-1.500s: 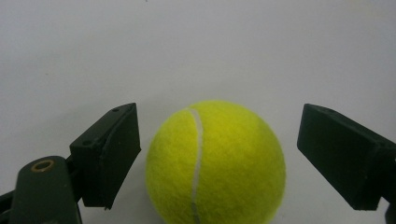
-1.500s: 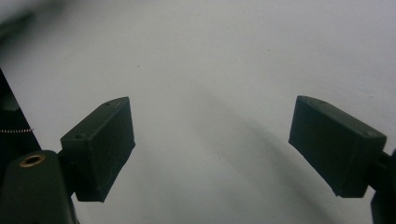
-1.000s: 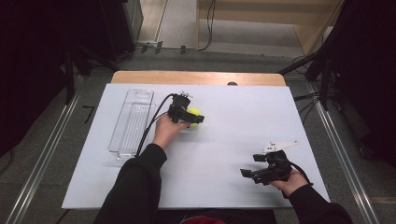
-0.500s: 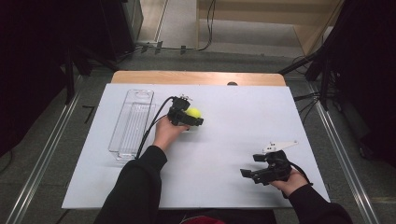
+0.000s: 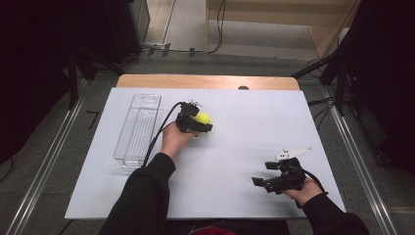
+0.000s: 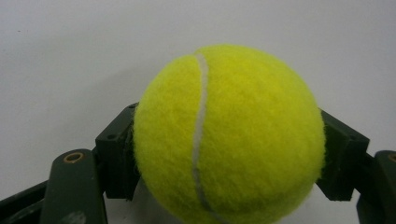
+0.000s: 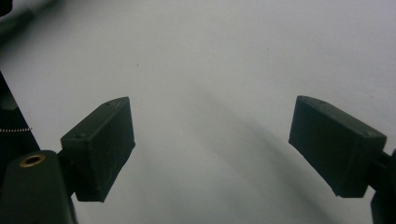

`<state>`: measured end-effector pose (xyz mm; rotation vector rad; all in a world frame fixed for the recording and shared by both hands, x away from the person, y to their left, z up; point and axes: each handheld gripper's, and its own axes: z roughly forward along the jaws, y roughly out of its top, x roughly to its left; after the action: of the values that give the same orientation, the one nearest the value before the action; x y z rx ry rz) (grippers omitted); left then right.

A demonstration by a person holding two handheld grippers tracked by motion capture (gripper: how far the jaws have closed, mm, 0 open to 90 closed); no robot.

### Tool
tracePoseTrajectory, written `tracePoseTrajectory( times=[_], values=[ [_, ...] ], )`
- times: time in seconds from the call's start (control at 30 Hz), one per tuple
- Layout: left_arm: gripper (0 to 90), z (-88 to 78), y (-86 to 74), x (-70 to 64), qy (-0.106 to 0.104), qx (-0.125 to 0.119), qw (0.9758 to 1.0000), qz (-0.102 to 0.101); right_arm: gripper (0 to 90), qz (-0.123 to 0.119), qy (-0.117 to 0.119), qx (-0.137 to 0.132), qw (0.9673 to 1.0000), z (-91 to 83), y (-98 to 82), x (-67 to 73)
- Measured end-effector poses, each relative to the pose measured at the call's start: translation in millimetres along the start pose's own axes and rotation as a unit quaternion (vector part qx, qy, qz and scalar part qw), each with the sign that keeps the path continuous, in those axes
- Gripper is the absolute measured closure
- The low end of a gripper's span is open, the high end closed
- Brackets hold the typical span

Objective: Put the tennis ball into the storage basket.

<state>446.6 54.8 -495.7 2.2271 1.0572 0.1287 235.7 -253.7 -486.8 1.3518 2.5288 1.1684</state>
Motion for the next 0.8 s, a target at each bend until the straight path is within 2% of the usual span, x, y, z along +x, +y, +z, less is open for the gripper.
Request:
tracePoseTrajectory(
  times=[0.37,0.8],
  values=[
    [26.3,-1.4,-0.1,-3.7,0.010,0.005,0.9999,0.013,12.2,0.000,0.000,0.000,1.0000,-0.1,0.1,0.1],
    [26.3,-12.9,1.9,-10.8,-0.017,0.022,0.9996,0.001,12.3,0.000,0.001,0.000,1.0000,0.0,0.2,0.1]
  ],
)
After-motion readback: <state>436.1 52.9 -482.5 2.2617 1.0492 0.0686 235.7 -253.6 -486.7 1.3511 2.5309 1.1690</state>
